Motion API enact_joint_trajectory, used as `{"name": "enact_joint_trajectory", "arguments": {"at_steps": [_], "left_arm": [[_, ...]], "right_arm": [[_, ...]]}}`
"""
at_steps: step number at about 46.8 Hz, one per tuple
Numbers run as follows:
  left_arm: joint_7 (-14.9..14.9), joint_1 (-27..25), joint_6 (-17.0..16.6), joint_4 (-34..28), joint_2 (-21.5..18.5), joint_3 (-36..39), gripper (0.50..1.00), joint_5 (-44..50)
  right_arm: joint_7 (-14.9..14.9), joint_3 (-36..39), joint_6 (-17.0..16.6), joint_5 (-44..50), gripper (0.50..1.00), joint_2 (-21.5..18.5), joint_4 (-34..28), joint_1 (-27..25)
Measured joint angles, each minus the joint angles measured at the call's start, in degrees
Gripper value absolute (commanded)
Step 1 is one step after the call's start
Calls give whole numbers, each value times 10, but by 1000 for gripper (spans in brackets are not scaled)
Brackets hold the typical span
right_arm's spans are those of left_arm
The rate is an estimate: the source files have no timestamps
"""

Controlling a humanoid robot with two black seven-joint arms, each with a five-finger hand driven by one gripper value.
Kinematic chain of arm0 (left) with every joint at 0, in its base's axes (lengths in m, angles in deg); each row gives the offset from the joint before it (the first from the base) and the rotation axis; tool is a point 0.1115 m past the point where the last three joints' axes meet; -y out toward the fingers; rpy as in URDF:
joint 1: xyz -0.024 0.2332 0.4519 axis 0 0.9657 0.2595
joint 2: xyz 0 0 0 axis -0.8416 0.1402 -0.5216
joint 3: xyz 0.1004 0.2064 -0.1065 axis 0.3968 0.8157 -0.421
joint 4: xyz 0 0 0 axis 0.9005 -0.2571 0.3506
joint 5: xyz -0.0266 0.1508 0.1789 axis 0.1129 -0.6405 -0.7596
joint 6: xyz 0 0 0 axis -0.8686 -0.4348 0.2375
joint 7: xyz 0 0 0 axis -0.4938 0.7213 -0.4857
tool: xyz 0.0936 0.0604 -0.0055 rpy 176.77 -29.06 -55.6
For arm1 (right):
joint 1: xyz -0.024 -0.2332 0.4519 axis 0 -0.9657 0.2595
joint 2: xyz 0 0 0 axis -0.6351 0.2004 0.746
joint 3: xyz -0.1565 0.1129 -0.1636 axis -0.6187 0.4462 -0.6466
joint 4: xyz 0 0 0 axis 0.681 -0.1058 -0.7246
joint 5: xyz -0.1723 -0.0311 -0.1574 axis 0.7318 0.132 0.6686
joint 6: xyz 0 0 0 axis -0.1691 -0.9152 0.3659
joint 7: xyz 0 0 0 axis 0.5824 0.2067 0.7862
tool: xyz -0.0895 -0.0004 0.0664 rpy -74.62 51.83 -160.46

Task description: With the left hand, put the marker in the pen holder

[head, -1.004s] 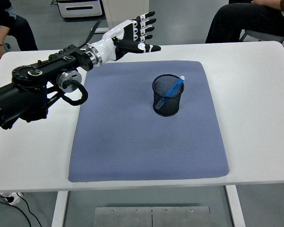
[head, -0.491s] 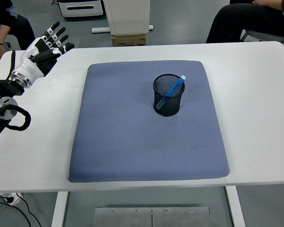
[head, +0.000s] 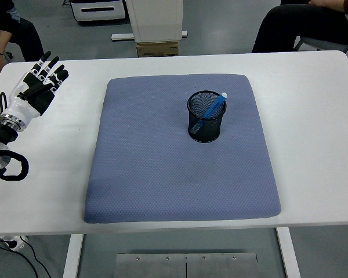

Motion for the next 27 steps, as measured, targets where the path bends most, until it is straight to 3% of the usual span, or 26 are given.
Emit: {"name": "enact_joint_trajectory", "arguments": {"at_steps": [27], "left_arm": [[0,20,-1,0,-10,-1,1000,3]], "right_arm": [[0,-5,-3,3,1000,0,26,-4]]}}
